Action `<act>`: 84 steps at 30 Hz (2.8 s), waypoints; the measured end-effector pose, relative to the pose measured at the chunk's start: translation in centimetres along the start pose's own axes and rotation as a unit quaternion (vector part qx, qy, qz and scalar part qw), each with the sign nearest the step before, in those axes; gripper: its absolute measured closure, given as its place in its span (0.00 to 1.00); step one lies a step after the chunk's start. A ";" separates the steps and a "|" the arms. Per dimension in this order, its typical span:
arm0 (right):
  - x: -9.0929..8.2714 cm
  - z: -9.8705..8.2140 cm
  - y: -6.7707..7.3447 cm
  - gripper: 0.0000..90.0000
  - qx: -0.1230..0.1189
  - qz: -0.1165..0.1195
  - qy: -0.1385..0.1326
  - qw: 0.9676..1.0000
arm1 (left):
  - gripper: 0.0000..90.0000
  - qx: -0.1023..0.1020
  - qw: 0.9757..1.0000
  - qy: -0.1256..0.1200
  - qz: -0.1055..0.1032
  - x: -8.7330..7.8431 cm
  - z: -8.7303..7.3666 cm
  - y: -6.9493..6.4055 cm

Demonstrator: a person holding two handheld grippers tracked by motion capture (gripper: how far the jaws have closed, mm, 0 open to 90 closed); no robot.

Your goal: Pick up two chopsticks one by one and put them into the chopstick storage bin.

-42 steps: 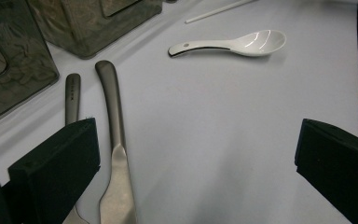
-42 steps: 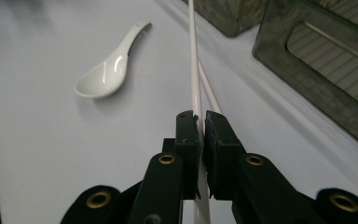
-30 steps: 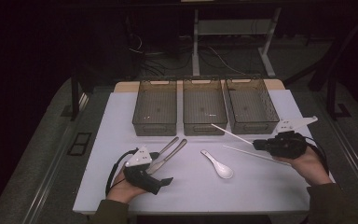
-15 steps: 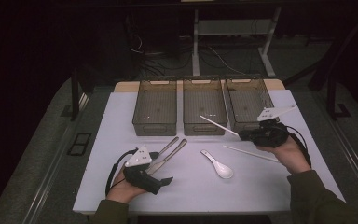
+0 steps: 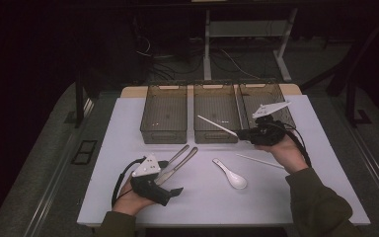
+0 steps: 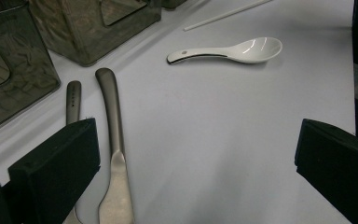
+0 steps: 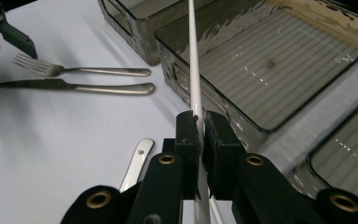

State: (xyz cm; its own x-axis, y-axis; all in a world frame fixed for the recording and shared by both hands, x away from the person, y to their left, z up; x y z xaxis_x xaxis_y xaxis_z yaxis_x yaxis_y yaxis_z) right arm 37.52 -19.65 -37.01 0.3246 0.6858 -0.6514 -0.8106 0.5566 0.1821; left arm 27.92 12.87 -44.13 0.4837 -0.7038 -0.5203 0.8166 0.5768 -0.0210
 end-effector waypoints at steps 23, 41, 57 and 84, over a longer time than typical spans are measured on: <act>6.3 7.4 1.3 0.94 -0.002 -0.019 0.024 1.000 | 0.00 0.001 1.000 -0.002 -0.005 0.0 0.2 0.0; 12.7 11.7 1.3 0.94 0.009 -0.030 0.040 0.999 | 0.00 0.008 1.000 -0.003 -0.009 0.1 0.2 0.0; 17.8 13.3 1.5 0.94 0.030 -0.032 0.055 0.998 | 0.00 0.006 1.000 -0.006 -0.013 0.1 0.3 0.0; 17.1 14.8 2.3 0.68 0.017 -0.002 0.026 1.000 | 0.00 0.008 1.000 -0.007 -0.014 0.1 0.3 0.0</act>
State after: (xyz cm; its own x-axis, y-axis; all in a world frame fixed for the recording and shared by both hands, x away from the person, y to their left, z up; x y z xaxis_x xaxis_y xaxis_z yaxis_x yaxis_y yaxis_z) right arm 48.42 0.37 -36.83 0.3015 0.6584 -0.6896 -0.7923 0.5754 0.2030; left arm 28.08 12.66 -43.92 0.4649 -0.7254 -0.5076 0.8348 0.5501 -0.0215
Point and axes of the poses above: each handheld gripper's, and its own axes: x roughly forward along the jaws, z roughly out of its top, y roughly to its left, the point moved 3 cm from there along x, roughly forward along the jaws, and after that the axes turned 7 degrees about z, right-handed, at the moved point
